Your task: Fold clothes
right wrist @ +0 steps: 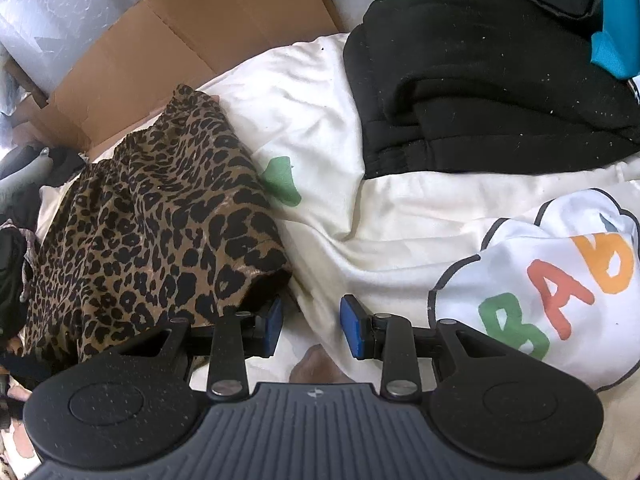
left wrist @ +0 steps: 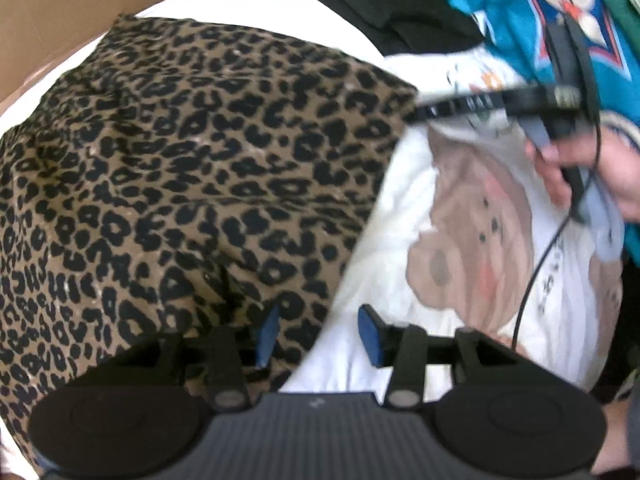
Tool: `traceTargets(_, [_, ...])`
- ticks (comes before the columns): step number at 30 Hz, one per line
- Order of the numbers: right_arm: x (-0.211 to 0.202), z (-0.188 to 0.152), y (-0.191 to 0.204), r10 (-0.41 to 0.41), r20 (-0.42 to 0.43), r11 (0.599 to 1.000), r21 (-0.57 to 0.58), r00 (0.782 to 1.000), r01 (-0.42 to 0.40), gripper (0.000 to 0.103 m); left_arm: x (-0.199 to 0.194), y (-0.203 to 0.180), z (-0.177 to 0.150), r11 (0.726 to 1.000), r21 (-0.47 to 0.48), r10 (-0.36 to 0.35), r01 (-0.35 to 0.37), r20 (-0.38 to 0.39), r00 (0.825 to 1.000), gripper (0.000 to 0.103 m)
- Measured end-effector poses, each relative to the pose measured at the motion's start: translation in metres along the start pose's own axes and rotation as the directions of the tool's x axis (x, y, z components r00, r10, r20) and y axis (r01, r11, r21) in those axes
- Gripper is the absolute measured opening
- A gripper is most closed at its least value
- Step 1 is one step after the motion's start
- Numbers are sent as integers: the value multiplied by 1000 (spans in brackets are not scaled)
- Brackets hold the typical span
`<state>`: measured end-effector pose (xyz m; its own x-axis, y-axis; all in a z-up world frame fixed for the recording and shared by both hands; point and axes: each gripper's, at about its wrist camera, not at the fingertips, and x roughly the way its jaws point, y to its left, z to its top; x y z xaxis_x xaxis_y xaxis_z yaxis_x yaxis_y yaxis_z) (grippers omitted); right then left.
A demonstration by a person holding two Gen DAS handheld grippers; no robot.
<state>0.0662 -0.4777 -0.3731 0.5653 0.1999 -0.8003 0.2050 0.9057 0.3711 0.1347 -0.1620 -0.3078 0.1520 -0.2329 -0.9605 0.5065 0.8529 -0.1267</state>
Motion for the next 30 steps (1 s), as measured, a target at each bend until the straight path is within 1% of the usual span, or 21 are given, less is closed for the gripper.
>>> traceTargets(3, [0, -1, -1, 4, 12, 1000, 15, 1000, -4, 39, 5, -4, -3, 998, 7, 55, -55, 9, 998, 54])
traceTargets(6, [-1, -4, 0, 6, 24, 1000, 23, 1000, -6, 40, 17, -8, -7, 995, 38, 87, -88, 31, 996, 54])
traceTargets(10, [-5, -9, -3, 13, 41, 997, 72, 999, -16, 40, 31, -8, -12, 996, 12, 90, -90, 13, 996, 54])
traceTargets(11, [-6, -10, -4, 14, 44, 997, 81, 999, -18, 40, 31, -12, -15, 995, 21, 99, -99, 11, 995, 54])
traceTargets(13, [-7, -13, -3, 15, 45, 997, 79, 999, -19, 40, 33, -21, -23, 985, 45, 168, -168, 7, 986, 55])
traceTargets(15, [-6, -14, 0, 11, 44, 998, 64, 999, -13, 40, 38, -24, -30, 974, 34, 223, -222, -9, 975, 55])
traceTargets(18, [-4, -14, 2, 16, 52, 997, 70, 999, -19, 40, 44, -25, -36, 960, 36, 280, -278, -32, 960, 56])
traceTargets(21, [-3, -14, 6, 15, 55, 999, 48, 998, -18, 40, 39, -23, -37, 966, 27, 259, -258, -12, 966, 54])
traceTargets(23, [-4, -15, 8, 15, 54, 1000, 27, 998, -16, 40, 35, -19, -38, 972, 9, 235, -235, -13, 972, 48])
traceTargets(25, [-5, -14, 7, 16, 51, 1000, 18, 999, -17, 40, 30, -13, -39, 974, -11, 225, -225, -19, 974, 34])
traceTargets(26, [-6, -13, 6, 16, 51, 1000, 15, 999, -17, 40, 28, -9, -39, 977, -30, 213, -213, -23, 977, 32])
traceTargets(28, [-8, -11, 3, 16, 54, 1000, 16, 998, -17, 40, 23, 0, -37, 980, -73, 182, -184, -25, 983, 20])
traceTargets(30, [-8, -10, 0, 24, 50, 999, 19, 998, -25, 40, 19, 5, -35, 981, -88, 172, -173, -11, 985, 16])
